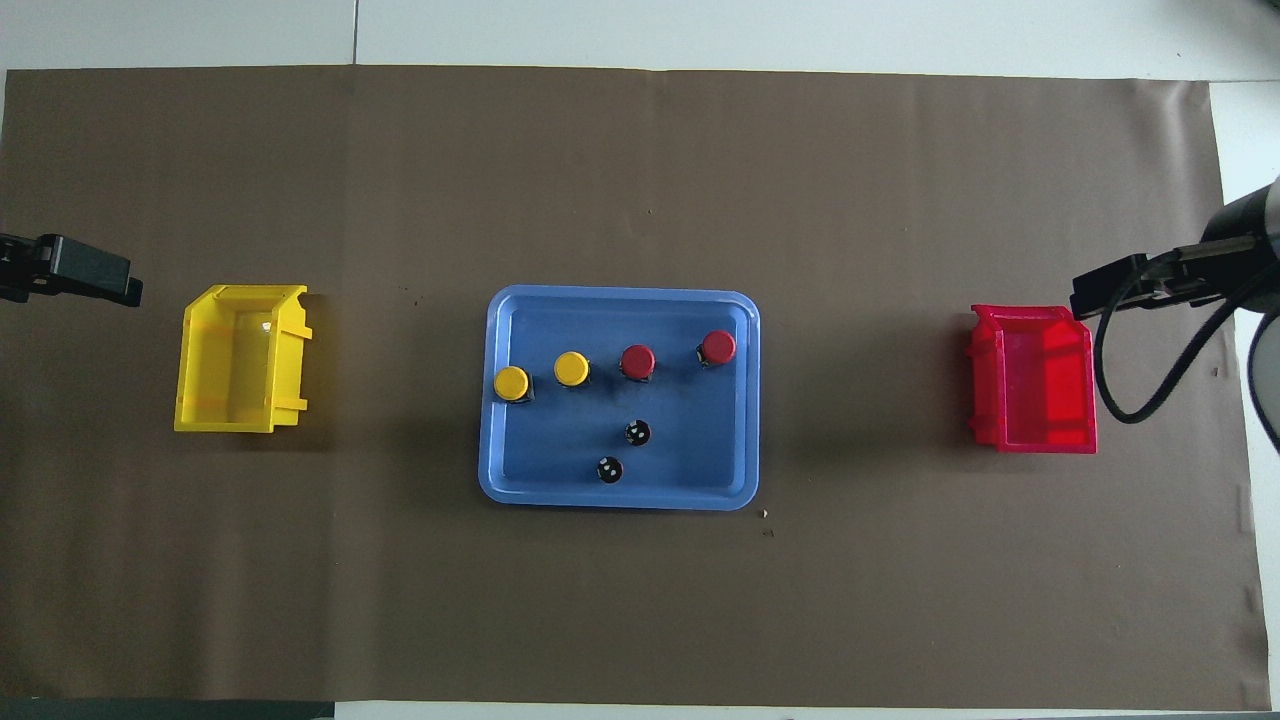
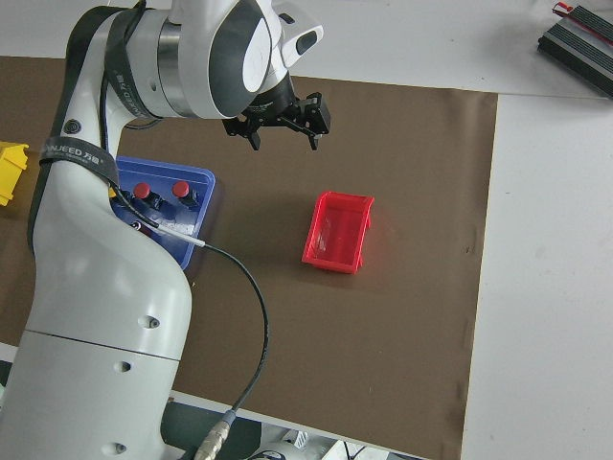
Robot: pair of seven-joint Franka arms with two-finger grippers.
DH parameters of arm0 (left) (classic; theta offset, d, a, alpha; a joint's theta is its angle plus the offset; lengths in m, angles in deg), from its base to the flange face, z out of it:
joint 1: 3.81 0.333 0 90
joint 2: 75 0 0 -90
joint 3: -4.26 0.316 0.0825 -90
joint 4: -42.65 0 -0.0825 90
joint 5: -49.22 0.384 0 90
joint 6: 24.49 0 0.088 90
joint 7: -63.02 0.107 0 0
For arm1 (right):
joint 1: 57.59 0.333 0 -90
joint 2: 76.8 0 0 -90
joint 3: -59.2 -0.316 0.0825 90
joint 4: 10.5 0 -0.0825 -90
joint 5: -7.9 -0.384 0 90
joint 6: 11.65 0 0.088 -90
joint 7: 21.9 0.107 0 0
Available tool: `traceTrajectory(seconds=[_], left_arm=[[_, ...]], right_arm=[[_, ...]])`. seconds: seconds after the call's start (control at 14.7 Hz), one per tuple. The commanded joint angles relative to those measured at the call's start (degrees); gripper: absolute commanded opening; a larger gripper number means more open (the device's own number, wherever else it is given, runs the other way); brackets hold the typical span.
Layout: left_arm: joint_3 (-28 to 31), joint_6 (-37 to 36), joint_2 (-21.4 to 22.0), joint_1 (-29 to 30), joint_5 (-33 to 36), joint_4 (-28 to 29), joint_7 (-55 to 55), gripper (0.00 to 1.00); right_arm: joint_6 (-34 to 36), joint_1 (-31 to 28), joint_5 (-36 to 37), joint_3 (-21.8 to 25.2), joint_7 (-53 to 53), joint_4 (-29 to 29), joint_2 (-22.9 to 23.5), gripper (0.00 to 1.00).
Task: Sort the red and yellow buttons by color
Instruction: 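Move the right gripper toward the red buttons in the blue tray, then grasp a red button in the tray with the right gripper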
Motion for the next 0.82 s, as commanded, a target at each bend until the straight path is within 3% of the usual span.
traceTrajectory(seconds=[0.0, 0.14, 0.27, 0.61, 0.75], left_arm=[[0.0, 0.9, 1.8, 0.4, -0.8, 2.1, 0.6, 1.0], [0.0, 0.9, 1.8, 0.4, -0.8, 2.1, 0.6, 1.0], [0.0, 0.9, 1.8, 0.4, -0.8, 2.1, 0.6, 1.0], [0.0, 0.9, 1.8, 0.4, -0.8, 2.1, 0.6, 1.0], [0.0, 0.9, 1.8, 0.4, -0.8, 2.1, 0.6, 1.0]], right_arm=[[-2.7, 4.4, 0.2, -4.6, 10.6, -6.2, 8.2, 1.0], [-9.0, 12.2, 0.8, -4.7, 19.8, -7.9, 13.7, 1.0], [-17.1, 17.0, 3.1, -4.8, 26.4, -5.4, 17.3, 1.0], [-28.4, 20.1, 5.4, -4.7, 30.6, 3.8, 20.1, 1.0], [-29.2, 20.1, 5.7, -4.8, 30.7, 4.8, 20.6, 1.0]])
